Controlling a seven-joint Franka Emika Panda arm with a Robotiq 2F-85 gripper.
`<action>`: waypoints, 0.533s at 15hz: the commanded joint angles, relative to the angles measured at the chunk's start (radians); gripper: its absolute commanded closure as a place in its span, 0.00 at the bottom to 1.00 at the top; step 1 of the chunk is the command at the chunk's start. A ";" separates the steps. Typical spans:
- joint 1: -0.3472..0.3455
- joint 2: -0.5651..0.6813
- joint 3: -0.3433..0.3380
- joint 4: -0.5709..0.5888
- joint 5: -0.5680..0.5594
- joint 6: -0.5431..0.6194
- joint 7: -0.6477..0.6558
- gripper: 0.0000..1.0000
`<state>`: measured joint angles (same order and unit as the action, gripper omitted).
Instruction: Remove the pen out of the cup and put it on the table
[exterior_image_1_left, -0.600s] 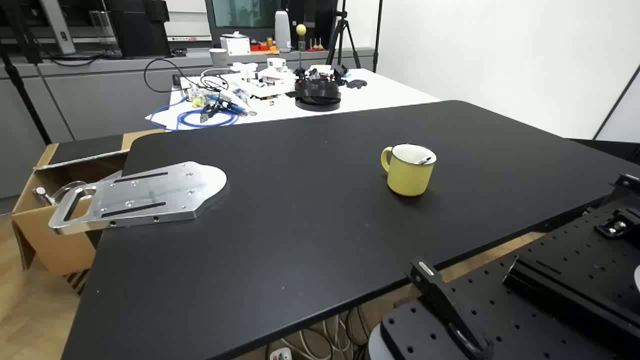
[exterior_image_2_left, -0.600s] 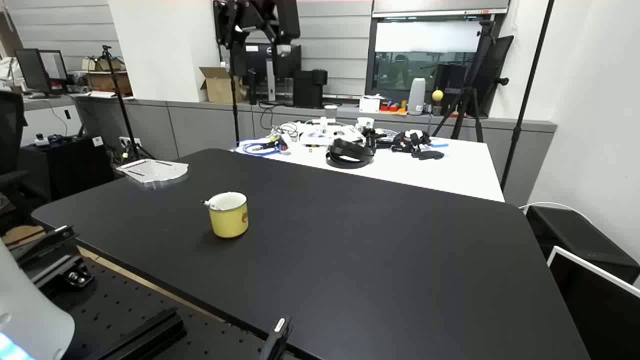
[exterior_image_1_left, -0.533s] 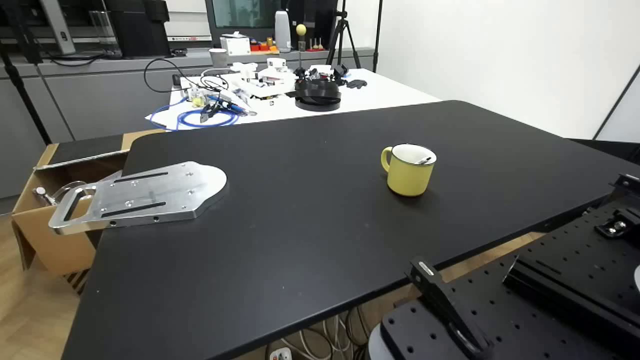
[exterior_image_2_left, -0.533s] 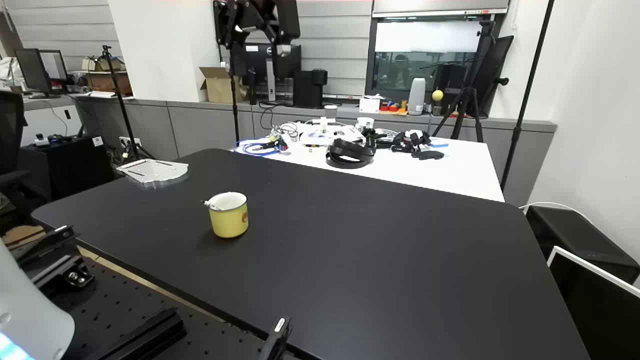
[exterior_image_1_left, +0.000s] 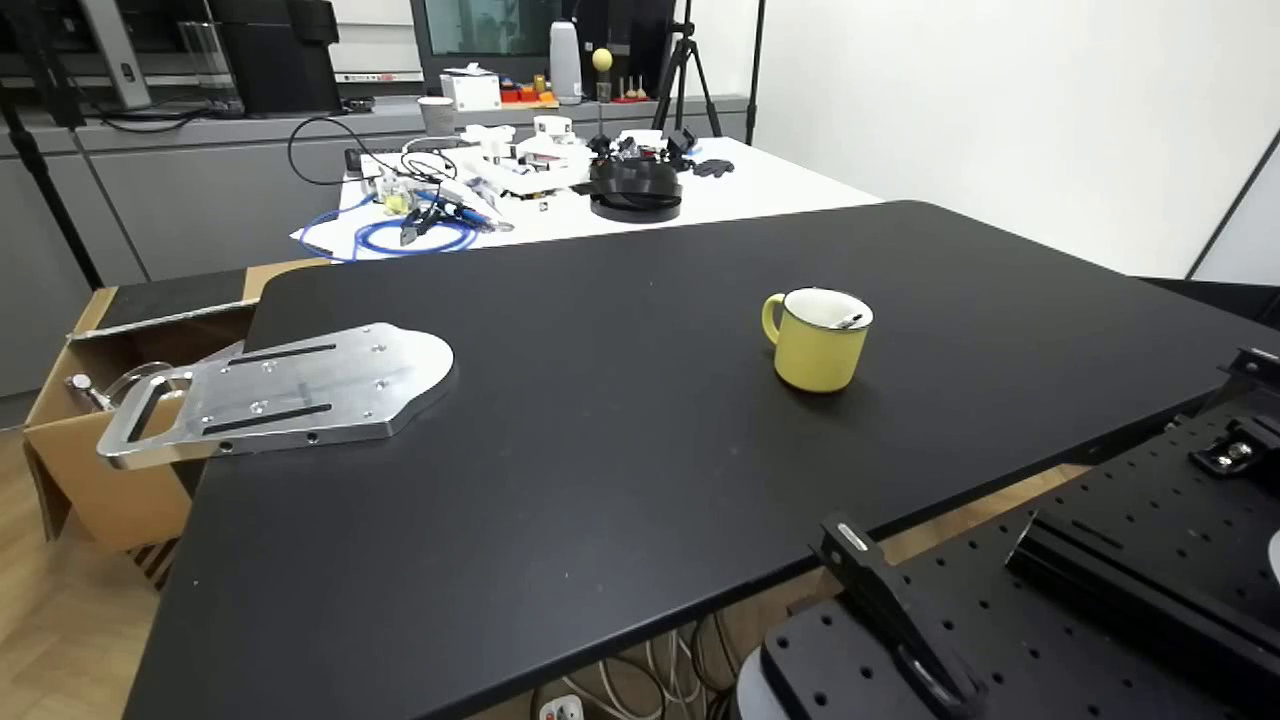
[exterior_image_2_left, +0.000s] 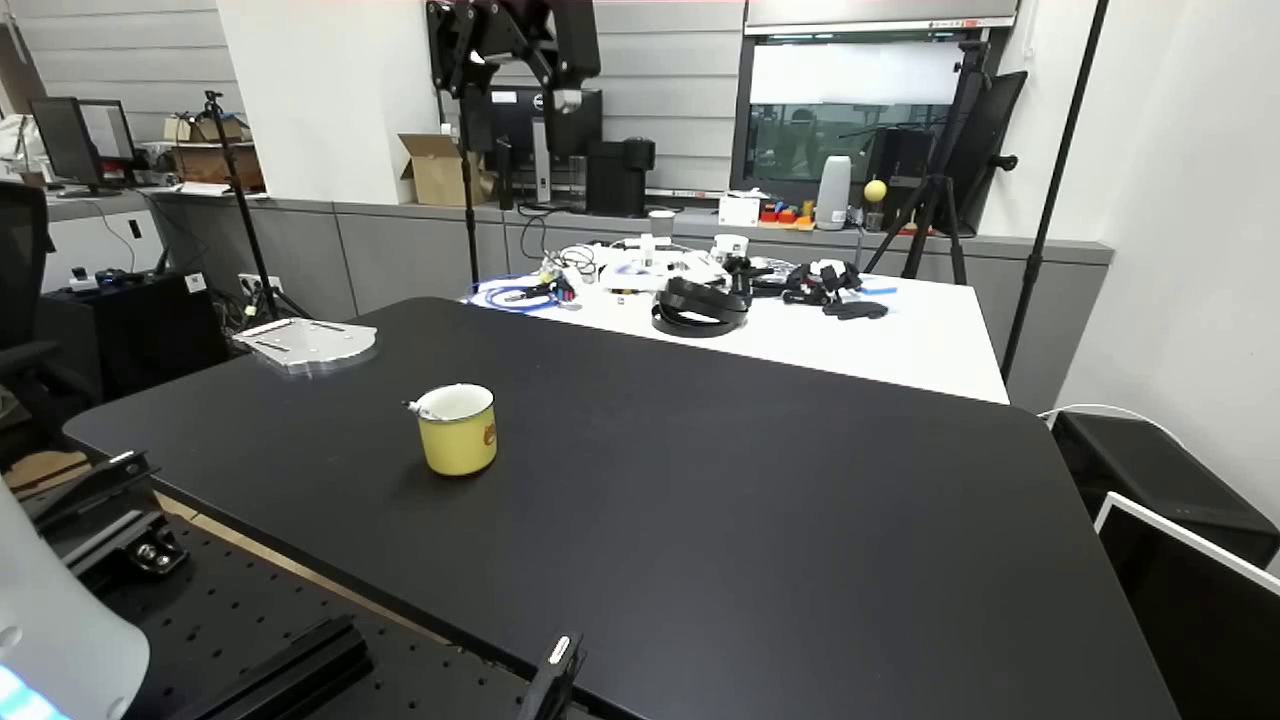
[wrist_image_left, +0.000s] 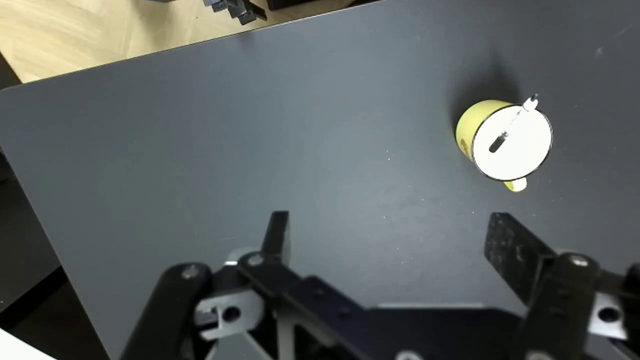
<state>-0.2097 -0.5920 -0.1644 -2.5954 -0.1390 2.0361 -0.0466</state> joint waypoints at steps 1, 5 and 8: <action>0.001 0.000 -0.001 0.002 0.000 -0.002 0.000 0.00; -0.002 0.004 0.014 -0.005 -0.010 0.013 0.024 0.00; 0.006 -0.018 0.049 -0.053 -0.020 0.104 0.061 0.00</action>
<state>-0.2096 -0.5918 -0.1521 -2.6025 -0.1398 2.0602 -0.0421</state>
